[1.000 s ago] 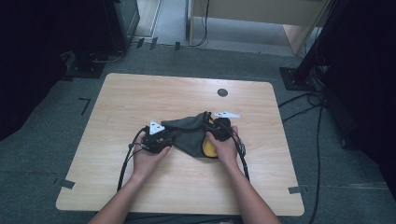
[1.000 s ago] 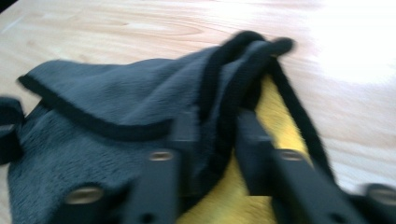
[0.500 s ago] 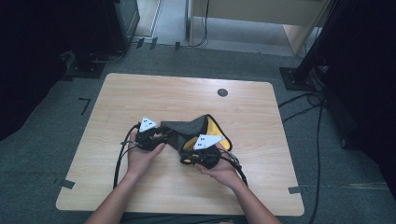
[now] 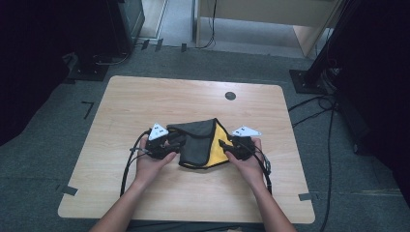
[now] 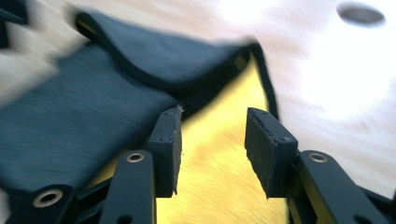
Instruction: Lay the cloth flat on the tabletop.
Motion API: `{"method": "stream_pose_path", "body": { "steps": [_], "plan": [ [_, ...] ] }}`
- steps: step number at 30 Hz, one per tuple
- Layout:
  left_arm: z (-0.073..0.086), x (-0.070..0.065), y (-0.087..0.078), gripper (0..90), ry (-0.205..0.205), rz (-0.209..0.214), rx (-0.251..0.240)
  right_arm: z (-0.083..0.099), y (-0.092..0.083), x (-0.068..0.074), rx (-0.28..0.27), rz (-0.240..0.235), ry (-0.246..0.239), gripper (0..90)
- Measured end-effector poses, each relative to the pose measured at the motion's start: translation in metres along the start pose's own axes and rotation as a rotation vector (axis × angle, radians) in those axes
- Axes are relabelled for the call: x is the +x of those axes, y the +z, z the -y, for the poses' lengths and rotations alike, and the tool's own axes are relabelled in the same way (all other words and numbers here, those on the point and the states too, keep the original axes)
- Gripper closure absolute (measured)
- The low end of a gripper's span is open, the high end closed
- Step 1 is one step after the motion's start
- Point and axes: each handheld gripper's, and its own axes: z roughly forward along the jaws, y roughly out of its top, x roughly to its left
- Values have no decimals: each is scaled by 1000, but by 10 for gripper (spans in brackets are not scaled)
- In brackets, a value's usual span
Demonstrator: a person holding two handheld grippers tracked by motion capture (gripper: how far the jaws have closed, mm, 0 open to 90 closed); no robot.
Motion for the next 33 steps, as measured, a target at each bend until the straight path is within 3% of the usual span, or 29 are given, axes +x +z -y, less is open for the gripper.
{"method": "stream_pose_path", "body": {
  "steps": [4,6,7,8,9,10,11,12,13,14,15,16,17,20,26,28,29,30,31,33],
  "plan": [
    [2,-8,5,503,22,26,24,6,12,1,59,25,-14,566],
    [5,-16,11,495,57,43,48,7,14,3,72,28,-24,575],
    [8,-24,16,475,95,40,75,8,16,6,91,38,-39,594],
    [8,-24,16,474,95,40,75,8,16,6,91,38,-39,594],
    [11,-28,19,471,122,34,105,11,21,7,124,51,-46,619],
    [13,-30,22,476,134,23,123,12,21,7,111,47,-46,634],
    [18,-34,27,510,174,-32,162,13,21,6,100,47,-45,671],
    [18,-34,27,559,174,-32,162,13,21,6,100,47,-45,671],
    [23,-34,31,615,190,-78,189,13,20,6,104,41,-47,787],
    [23,-34,31,677,190,-78,189,13,20,6,104,41,-47,787],
    [24,-33,31,677,194,-85,186,14,20,8,105,36,-48,826],
    [25,-32,31,796,199,-92,181,15,20,11,96,41,-66,864],
    [25,-31,30,796,201,-94,184,15,20,11,96,41,-66,864],
    [23,-24,26,889,186,-102,177,17,16,13,105,34,-59,876],
    [20,8,13,900,114,-180,164,27,1,24,146,-45,-25,880],
    [19,19,8,900,93,-212,160,32,-4,36,151,-68,-48,880],
    [19,24,7,900,72,-230,157,36,-9,50,163,-91,-82,880],
    [19,24,7,900,72,-230,157,36,-9,50,163,-91,-82,880],
    [19,31,5,900,52,-250,157,38,-10,63,174,-129,-102,872],
    [19,35,4,900,40,-261,156,38,-10,67,180,-142,-108,859]
  ]
}}
